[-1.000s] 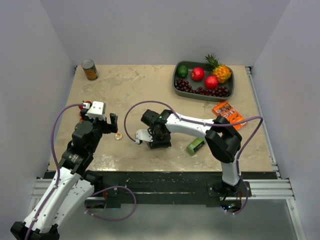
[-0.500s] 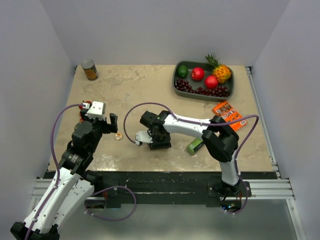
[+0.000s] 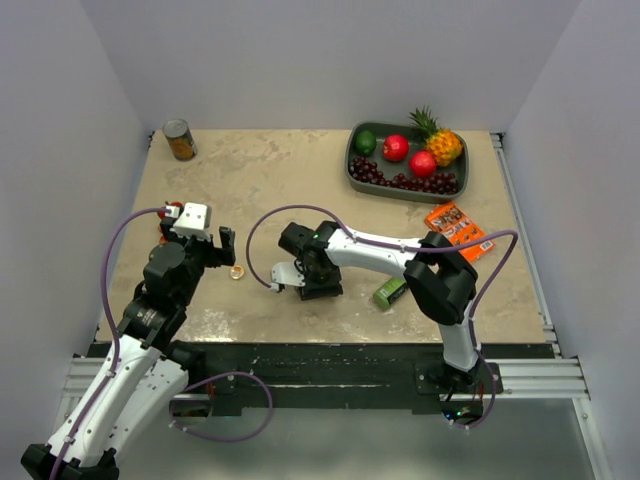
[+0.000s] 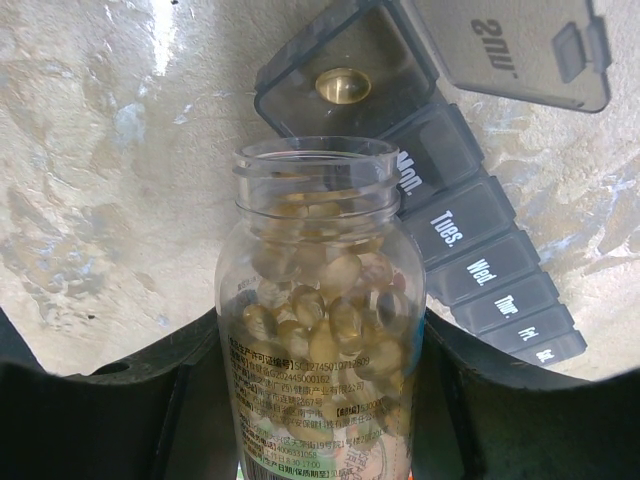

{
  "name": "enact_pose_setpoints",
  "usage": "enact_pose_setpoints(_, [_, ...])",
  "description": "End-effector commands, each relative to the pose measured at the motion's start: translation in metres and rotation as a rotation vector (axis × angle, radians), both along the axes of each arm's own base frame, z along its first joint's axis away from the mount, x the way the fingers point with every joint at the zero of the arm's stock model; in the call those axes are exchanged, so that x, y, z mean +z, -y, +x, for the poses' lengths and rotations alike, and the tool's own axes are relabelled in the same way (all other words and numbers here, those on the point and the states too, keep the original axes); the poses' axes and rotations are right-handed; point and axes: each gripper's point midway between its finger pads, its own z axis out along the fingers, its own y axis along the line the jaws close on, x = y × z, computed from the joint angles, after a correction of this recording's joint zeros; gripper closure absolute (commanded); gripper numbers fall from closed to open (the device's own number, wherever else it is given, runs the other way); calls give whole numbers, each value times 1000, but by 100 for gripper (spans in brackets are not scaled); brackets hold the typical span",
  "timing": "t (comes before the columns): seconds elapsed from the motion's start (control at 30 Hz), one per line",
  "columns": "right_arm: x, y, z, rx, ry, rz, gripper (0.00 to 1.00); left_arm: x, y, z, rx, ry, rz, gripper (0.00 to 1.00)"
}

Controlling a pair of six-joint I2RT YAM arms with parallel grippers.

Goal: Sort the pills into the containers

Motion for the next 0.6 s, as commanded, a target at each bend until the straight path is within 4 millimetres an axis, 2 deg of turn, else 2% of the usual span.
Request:
enact_pose_setpoints(0.0, [12, -9, 4, 11, 32, 7, 96, 16, -2, 3, 9, 60, -5, 12])
enact_pose_setpoints(0.57, [10, -8, 3, 17, 29, -20, 96, 17, -2, 3, 9, 63, -5, 12])
